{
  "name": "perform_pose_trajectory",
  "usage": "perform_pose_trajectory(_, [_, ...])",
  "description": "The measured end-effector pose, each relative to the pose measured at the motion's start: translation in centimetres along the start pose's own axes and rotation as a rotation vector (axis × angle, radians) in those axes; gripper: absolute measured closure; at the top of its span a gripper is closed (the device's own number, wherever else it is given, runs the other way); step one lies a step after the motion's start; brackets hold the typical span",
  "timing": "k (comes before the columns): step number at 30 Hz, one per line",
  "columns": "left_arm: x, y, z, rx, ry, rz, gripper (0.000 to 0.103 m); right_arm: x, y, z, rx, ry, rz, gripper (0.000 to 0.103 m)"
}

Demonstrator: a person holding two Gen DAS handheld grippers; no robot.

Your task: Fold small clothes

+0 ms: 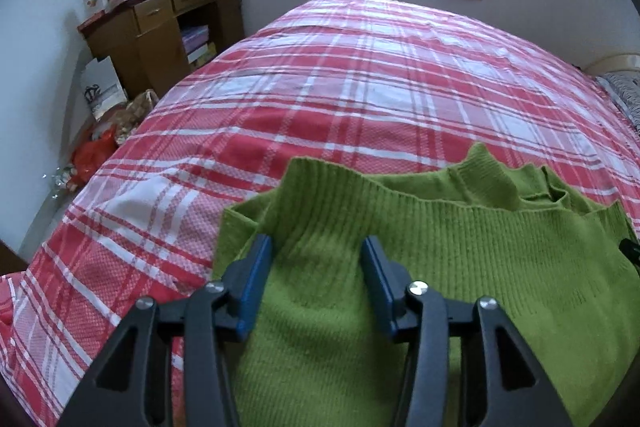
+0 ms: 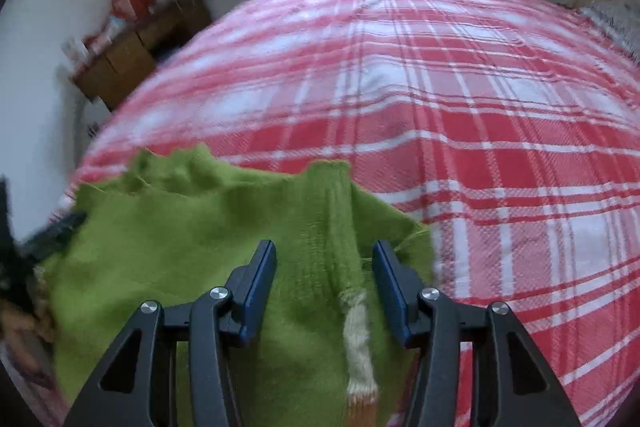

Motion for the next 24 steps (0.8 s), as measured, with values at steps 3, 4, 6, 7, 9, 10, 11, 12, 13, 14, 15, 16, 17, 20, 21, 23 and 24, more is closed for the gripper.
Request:
perform_pose_trajectory(3, [-0.2, 0.1, 0.1, -0.004, -0.004, 0.002, 0.049, -0.1, 0.3, 0.1, -0.018, -0.003, 0.007, 0.051])
perform_pose_trajectory(4, [-0.2, 0.1, 0.2, -0.006, -0.007, 0.003, 0.046, 0.0, 0.5, 0.4, -0.013, -0.011, 0.015, 0.051])
perform_pose_trajectory(6, [-0.4, 0.3, 0.5, -0.026, -0.018, 0.006, 0.036, -0.1, 0.7, 1.0, 0.004, -0.044, 0.021, 0.051])
perform_pose_trajectory(7, [-0.4, 0.3, 0.7, -0.039, -0.027, 0.007, 0.031, -0.1, 0.6, 1.2, 0.016, -0.054, 0.014, 0.051])
perform_pose_trajectory(9, [-0.4, 0.3, 1.0, -0.032, -0.039, 0.006, 0.03, -0.1, 0.4, 0.9, 0.037, -0.033, -0.001, 0.051])
perform_pose_trajectory(10, [-0.4, 0.3, 1.0, -0.031, -0.039, 0.005, 0.03, -0.2, 0.4, 0.6, 0.044, -0.005, -0.003, 0.054])
perform_pose_trajectory(11, [-0.4, 0.3, 1.0, -0.033, -0.037, 0.006, 0.03, -0.3, 0.3, 0.0, 0.049, 0.029, -0.009, 0.075])
perform_pose_trajectory(12, [-0.4, 0.3, 1.0, -0.037, -0.032, 0.008, 0.03, -0.4, 0.2, -0.5, 0.021, 0.068, -0.009, 0.079])
perform_pose_trajectory(13, [-0.4, 0.4, 0.9, -0.04, -0.028, 0.01, 0.03, -0.5, 0.3, -0.7, 0.008, 0.078, -0.006, 0.081])
perform_pose_trajectory(14, [-0.4, 0.4, 0.9, -0.043, -0.024, 0.012, 0.03, -0.4, 0.5, -0.8, -0.002, 0.083, 0.001, 0.087])
perform_pose_trajectory(15, [-0.4, 0.4, 0.7, -0.046, -0.015, 0.016, 0.03, -0.3, 0.9, -0.8, -0.009, 0.075, 0.02, 0.093])
perform_pose_trajectory(16, [-0.3, 0.5, 0.6, -0.05, -0.006, 0.021, 0.03, -0.1, 1.5, -0.5, -0.018, 0.06, 0.048, 0.094])
perform_pose_trajectory(17, [-0.3, 0.7, 0.3, -0.061, 0.014, 0.03, 0.03, 0.1, 2.2, -0.1, -0.039, 0.044, 0.086, 0.096])
perform_pose_trajectory(20, [-0.4, 0.8, -0.5, -0.111, 0.075, 0.044, 0.03, 0.1, 3.0, 1.3, -0.123, 0.006, 0.14, 0.096])
perform_pose_trajectory(21, [-0.4, 0.6, -0.6, -0.118, 0.085, 0.037, 0.03, -0.3, 2.0, 1.9, -0.154, -0.004, 0.102, 0.096])
perform_pose_trajectory(23, [-0.1, 0.0, -0.3, -0.091, 0.063, 0.005, 0.03, -0.3, 1.3, 3.0, -0.219, -0.025, 0.087, 0.097])
perform_pose_trajectory(24, [0.2, -0.5, 0.2, -0.058, 0.024, -0.019, 0.025, 0.0, 1.2, 3.5, -0.231, -0.042, 0.089, 0.097])
Point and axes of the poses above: each gripper's, at about its wrist camera, not at the fingertips, and y roughly against the way its jaws point, z to its right, x to its top, the point moved 7 cm from there along -y, roughly the way its jaws point, and after that the axes turned 6 degrees about -y, right-handed, at the moved point
